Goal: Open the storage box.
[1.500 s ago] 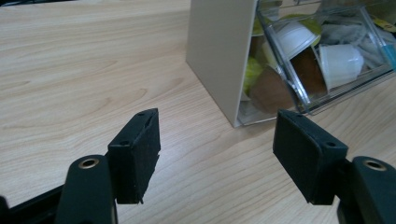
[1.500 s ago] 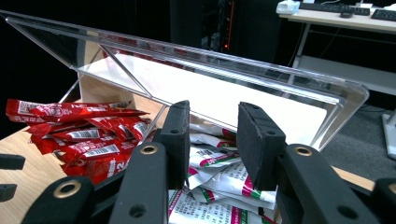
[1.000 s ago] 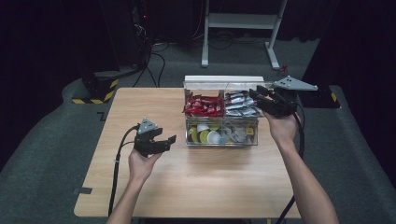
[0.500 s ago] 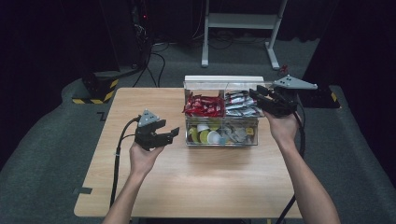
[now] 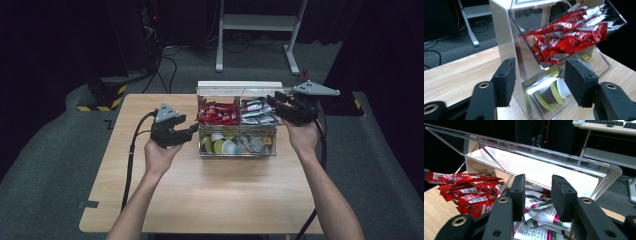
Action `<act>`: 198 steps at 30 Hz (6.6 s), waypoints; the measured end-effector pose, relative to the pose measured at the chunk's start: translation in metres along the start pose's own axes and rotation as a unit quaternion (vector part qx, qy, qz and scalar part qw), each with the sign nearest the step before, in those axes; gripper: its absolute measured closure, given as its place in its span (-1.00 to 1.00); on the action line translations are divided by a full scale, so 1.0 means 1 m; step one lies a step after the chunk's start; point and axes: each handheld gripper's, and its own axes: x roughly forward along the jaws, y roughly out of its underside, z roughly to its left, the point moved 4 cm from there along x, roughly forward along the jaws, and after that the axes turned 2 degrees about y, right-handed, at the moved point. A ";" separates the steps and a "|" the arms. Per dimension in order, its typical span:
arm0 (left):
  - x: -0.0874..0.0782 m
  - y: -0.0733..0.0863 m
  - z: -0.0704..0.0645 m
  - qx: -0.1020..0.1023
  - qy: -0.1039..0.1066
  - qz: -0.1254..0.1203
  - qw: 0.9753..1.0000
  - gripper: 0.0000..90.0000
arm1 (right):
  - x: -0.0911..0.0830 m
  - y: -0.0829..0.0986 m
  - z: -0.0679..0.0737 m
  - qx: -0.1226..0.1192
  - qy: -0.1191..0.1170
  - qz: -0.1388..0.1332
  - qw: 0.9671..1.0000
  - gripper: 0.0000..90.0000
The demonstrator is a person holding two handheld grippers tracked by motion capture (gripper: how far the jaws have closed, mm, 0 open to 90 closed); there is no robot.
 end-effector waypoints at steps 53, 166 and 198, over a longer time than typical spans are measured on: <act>0.007 -0.033 -0.010 0.037 -0.006 -0.002 0.999 0.91 | 0.002 0.002 0.001 -0.004 0.003 0.001 1.000 0.42; -0.045 0.092 0.054 -0.040 -0.038 0.005 0.998 0.92 | 0.005 0.006 0.000 0.004 0.012 0.011 1.000 0.36; 0.006 0.135 0.054 -0.045 -0.048 0.040 0.997 0.91 | 0.003 0.010 -0.005 0.010 0.015 0.010 1.000 0.35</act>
